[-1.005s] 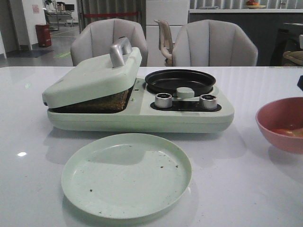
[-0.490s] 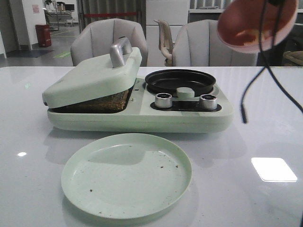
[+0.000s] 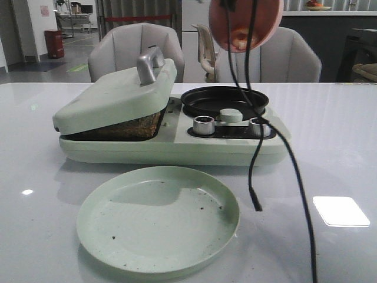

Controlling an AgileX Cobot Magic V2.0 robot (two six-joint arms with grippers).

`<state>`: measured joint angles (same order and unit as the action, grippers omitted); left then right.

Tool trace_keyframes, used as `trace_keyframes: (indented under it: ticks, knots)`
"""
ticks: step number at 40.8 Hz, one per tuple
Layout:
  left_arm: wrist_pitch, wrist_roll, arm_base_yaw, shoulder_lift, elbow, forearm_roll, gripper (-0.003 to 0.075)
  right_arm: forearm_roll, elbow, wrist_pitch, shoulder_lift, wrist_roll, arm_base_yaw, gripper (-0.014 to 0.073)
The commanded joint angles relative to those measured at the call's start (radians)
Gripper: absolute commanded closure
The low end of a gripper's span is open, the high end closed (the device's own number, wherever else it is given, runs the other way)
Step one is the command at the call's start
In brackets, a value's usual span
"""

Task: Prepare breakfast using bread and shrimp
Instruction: 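Lift the pink bowl and tip the shrimp into the black pan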

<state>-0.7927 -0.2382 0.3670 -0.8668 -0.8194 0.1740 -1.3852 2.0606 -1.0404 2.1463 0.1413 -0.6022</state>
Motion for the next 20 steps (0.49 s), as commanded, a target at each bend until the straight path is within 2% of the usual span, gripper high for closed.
trace_keyframes:
  ticks: [1,20]
  knots:
    - [0.069,0.012,0.008,0.007,-0.026,0.011,0.0619,-0.21,0.041,-0.004,-0.036,0.01,-0.007,0.055]
    - [0.069,0.012,0.008,0.007,-0.026,0.011,0.0619,-0.291,0.04,-0.038,-0.029,0.011,-0.007,0.055]
